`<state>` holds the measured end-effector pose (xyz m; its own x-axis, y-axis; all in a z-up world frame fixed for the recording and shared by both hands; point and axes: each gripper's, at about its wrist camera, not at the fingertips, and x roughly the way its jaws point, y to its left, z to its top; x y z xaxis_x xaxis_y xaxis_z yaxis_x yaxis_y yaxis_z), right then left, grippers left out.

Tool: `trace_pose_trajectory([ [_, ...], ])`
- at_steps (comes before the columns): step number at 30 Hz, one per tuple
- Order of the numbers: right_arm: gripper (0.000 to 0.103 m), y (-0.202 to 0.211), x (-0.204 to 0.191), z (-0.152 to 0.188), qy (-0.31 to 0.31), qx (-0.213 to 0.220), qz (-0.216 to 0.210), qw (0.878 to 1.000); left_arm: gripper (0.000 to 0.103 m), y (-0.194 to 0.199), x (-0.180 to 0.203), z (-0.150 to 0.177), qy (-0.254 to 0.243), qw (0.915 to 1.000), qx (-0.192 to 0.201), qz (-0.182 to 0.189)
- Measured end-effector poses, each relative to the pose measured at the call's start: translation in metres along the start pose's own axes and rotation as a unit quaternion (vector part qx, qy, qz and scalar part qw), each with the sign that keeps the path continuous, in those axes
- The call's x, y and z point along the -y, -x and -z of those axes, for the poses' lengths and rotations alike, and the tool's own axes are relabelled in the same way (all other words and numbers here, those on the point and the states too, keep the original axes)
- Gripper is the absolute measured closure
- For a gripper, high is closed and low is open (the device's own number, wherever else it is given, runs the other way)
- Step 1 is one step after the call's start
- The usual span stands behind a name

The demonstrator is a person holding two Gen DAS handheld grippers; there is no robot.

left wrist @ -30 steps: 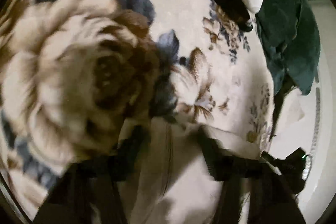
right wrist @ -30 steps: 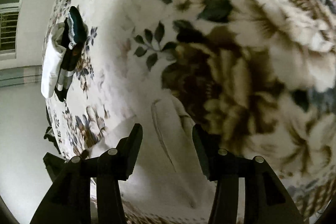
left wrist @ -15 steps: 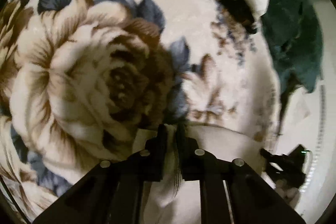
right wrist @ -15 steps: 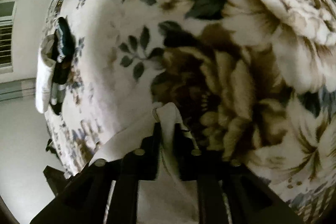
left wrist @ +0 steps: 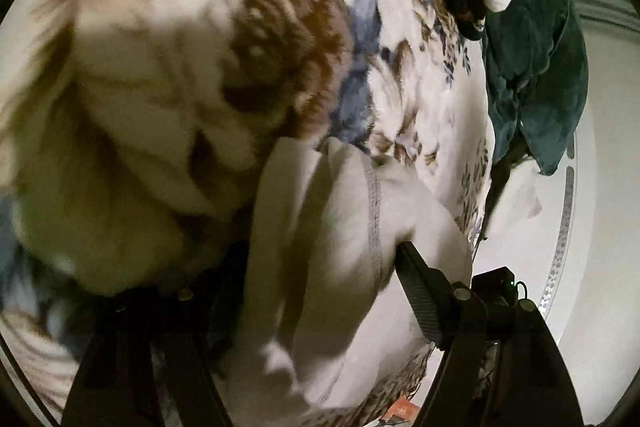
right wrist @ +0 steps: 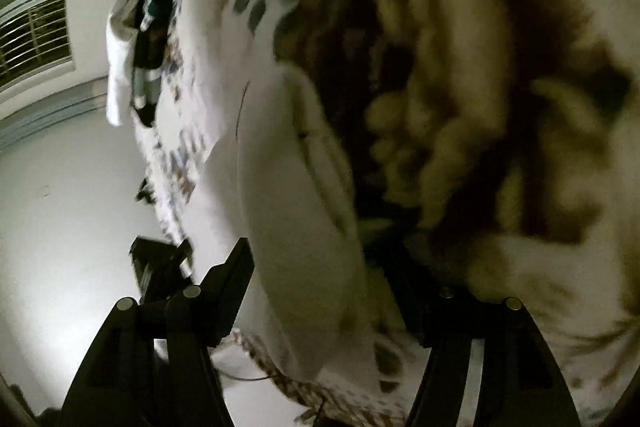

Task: Fold small clothes

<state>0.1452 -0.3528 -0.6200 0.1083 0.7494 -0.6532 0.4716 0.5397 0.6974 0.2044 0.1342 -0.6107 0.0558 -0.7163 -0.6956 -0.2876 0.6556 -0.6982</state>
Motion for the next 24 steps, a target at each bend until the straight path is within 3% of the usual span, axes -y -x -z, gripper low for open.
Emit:
trace_pose_trajectory([
  [4,0.035,-0.016,0.000,0.000,-0.008,-0.004,-0.021,1.000,0.030,-0.003,0.012,0.001,-0.020,0.9996,-0.005,-0.018],
  [6,0.041,-0.020,-0.006,0.002,-0.002,0.000,-0.027,1.000,0.035,-0.005,0.025,0.005,-0.043,0.9987,0.003,-0.026],
  [7,0.061,-0.022,-0.010,0.003,0.002,0.002,-0.020,1.000,0.064,-0.006,0.031,0.009,-0.052,0.9984,0.004,-0.022],
  [8,0.079,-0.023,-0.012,0.004,0.005,0.002,-0.007,1.000,0.082,-0.007,0.034,0.011,-0.059,0.9979,0.001,-0.026],
  [11,0.084,-0.020,-0.021,0.009,0.007,0.019,0.012,1.000,0.085,-0.001,0.051,0.019,-0.078,0.9959,0.024,-0.040],
  [16,0.086,-0.005,-0.051,0.018,0.018,0.038,0.029,0.999,0.086,0.022,0.062,0.019,-0.070,0.9962,0.038,-0.035],
  [24,0.086,0.026,-0.150,0.015,0.071,0.054,0.028,0.996,0.086,0.086,0.108,-0.014,-0.092,0.9932,0.070,-0.016],
])
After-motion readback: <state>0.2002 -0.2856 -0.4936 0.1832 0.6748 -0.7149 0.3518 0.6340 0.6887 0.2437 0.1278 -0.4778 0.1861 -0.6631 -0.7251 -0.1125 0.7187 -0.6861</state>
